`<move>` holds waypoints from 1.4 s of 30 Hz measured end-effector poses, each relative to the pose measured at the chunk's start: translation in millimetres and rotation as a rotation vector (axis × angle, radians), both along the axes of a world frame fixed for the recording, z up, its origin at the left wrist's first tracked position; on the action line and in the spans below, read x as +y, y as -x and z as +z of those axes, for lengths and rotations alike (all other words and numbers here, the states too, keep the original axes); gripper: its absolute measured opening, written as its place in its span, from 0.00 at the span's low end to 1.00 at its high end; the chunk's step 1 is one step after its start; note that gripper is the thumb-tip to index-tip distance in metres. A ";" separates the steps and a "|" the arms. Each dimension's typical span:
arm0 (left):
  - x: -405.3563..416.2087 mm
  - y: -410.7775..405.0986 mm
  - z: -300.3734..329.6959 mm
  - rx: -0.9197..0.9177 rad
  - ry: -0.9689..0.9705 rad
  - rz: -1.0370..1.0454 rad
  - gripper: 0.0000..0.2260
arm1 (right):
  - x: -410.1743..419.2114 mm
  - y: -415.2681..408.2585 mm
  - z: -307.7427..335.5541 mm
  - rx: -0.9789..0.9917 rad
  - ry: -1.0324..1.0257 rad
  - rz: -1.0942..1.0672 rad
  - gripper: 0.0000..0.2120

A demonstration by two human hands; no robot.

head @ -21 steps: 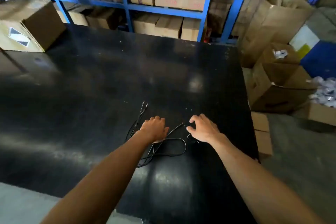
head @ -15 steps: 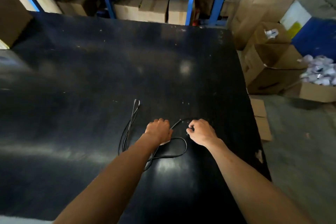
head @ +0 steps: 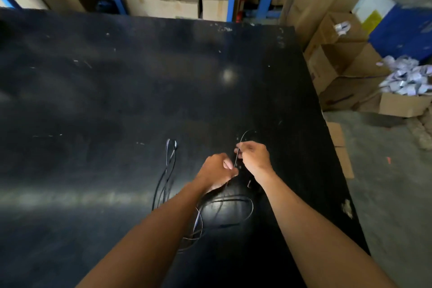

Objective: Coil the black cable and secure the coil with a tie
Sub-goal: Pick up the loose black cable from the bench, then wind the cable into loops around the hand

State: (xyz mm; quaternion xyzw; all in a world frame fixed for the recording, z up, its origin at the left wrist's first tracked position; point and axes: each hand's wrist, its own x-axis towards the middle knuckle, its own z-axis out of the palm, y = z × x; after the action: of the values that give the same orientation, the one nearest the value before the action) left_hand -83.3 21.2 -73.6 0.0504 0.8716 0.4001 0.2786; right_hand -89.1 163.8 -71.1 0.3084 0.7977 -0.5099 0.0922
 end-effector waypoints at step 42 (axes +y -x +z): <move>-122.0 58.3 247.7 -0.584 -0.252 -0.057 0.35 | -24.9 16.4 215.6 0.509 0.031 0.346 0.20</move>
State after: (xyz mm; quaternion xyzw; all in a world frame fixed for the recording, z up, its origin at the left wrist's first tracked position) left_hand -141.5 -100.8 174.1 -0.0081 0.6966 0.4946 0.5196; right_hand -105.5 138.9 144.5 0.0291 0.8280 -0.5596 -0.0204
